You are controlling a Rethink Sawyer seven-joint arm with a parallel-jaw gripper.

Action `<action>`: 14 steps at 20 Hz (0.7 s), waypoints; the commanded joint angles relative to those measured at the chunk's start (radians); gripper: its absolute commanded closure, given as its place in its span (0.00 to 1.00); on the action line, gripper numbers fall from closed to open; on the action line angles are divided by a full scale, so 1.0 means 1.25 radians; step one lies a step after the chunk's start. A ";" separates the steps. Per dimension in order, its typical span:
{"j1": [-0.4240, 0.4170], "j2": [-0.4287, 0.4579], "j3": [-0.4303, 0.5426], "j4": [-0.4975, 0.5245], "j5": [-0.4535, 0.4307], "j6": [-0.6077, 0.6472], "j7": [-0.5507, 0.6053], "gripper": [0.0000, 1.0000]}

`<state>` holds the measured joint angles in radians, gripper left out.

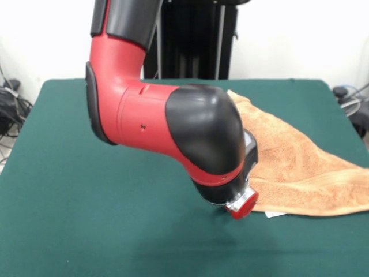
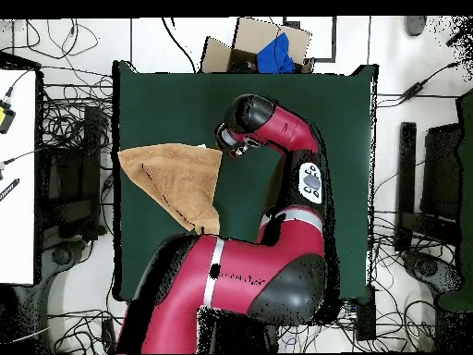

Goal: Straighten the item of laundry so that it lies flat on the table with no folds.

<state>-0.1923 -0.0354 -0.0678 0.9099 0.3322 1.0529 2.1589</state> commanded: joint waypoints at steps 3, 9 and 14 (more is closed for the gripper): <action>-0.098 0.127 0.050 -0.152 -0.085 -0.396 -0.031 1.00; -0.118 0.148 0.061 -0.219 -0.114 -0.339 -0.077 1.00; -0.125 0.163 0.060 -0.275 -0.146 -0.302 -0.089 1.00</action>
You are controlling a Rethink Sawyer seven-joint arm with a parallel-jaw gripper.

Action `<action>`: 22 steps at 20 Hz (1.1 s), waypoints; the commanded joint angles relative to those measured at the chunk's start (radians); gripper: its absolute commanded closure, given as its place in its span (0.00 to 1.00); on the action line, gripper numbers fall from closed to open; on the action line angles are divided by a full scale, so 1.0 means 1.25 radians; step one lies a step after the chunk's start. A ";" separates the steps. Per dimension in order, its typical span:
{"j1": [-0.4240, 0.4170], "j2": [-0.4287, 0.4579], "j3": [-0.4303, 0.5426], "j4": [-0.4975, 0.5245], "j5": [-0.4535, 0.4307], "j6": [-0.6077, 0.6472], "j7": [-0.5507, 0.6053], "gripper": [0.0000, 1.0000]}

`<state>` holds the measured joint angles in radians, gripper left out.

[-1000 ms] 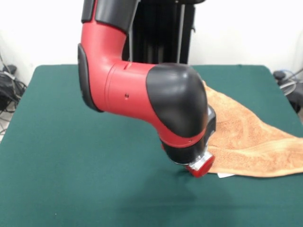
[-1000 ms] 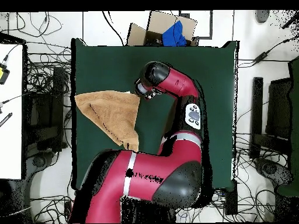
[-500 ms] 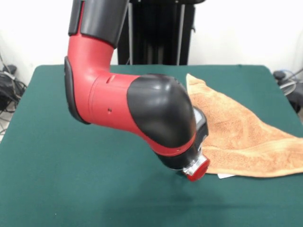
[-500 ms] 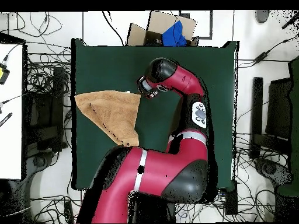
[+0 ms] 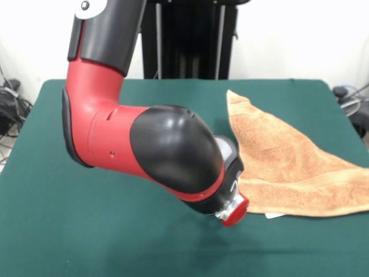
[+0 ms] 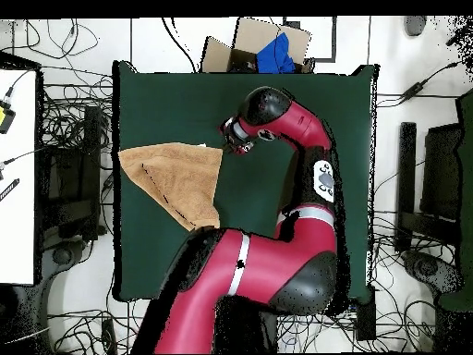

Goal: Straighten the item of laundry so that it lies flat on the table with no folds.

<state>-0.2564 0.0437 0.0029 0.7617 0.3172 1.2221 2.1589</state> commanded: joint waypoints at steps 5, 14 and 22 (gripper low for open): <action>-0.085 0.123 0.002 -0.228 -0.165 -0.397 -0.115 1.00; -0.105 0.163 0.031 -0.367 -0.219 -0.275 -0.217 1.00; -0.117 0.189 0.055 -0.465 -0.279 -0.247 -0.342 1.00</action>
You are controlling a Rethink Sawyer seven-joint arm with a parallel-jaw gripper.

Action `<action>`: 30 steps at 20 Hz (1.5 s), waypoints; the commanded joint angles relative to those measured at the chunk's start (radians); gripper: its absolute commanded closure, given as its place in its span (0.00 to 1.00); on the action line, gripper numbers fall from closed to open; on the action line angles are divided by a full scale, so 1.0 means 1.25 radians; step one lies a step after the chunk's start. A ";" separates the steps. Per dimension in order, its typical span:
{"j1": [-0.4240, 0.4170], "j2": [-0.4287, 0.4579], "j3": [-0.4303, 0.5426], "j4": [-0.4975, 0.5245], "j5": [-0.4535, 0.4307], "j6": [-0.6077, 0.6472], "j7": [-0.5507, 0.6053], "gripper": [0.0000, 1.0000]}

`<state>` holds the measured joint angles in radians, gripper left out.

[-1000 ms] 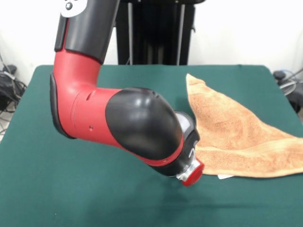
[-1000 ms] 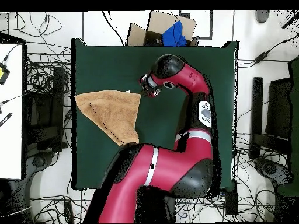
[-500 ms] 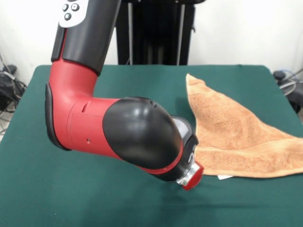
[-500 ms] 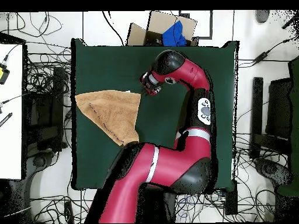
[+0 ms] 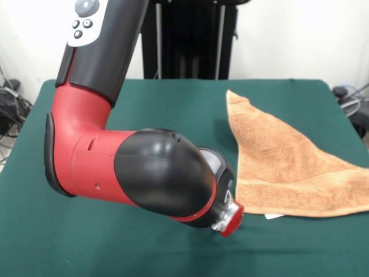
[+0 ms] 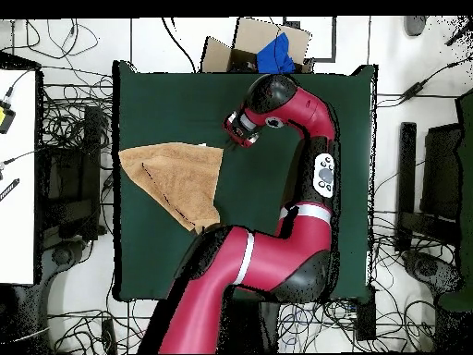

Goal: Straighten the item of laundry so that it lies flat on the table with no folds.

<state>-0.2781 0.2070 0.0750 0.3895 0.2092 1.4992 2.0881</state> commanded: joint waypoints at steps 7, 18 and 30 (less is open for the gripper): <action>-0.110 0.066 0.033 -0.205 -0.216 -0.473 -0.416 1.00; -0.126 0.057 0.081 -0.216 -0.241 -0.449 -0.573 1.00; -0.112 0.028 0.062 -0.199 -0.250 -0.384 -0.557 1.00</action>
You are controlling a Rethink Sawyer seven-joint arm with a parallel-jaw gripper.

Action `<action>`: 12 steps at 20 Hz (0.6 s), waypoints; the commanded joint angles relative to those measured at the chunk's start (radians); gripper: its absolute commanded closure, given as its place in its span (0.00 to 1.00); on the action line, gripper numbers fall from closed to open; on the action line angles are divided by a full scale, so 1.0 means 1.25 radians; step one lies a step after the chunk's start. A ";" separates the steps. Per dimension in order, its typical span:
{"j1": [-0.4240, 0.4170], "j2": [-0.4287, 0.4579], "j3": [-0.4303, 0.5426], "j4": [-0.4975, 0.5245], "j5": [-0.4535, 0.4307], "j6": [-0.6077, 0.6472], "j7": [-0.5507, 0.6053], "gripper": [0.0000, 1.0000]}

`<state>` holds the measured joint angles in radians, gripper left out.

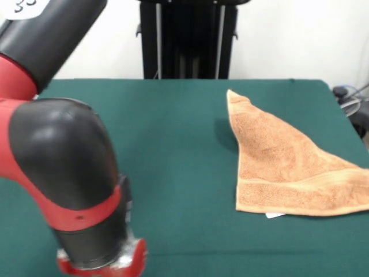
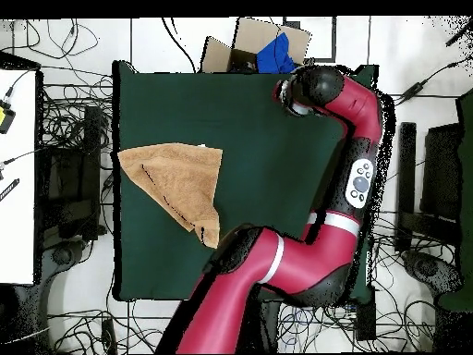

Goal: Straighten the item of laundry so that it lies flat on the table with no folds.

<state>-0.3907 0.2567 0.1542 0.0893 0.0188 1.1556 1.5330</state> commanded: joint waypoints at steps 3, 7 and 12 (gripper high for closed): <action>-0.014 -0.027 -0.019 0.075 -0.094 -0.110 -0.047 1.00; 0.010 -0.076 -0.039 0.174 -0.073 -0.146 -0.004 1.00; 0.045 -0.187 -0.079 0.369 -0.074 -0.201 0.105 1.00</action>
<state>-0.4038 0.1836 0.1127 0.1488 -0.0318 0.9940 1.5313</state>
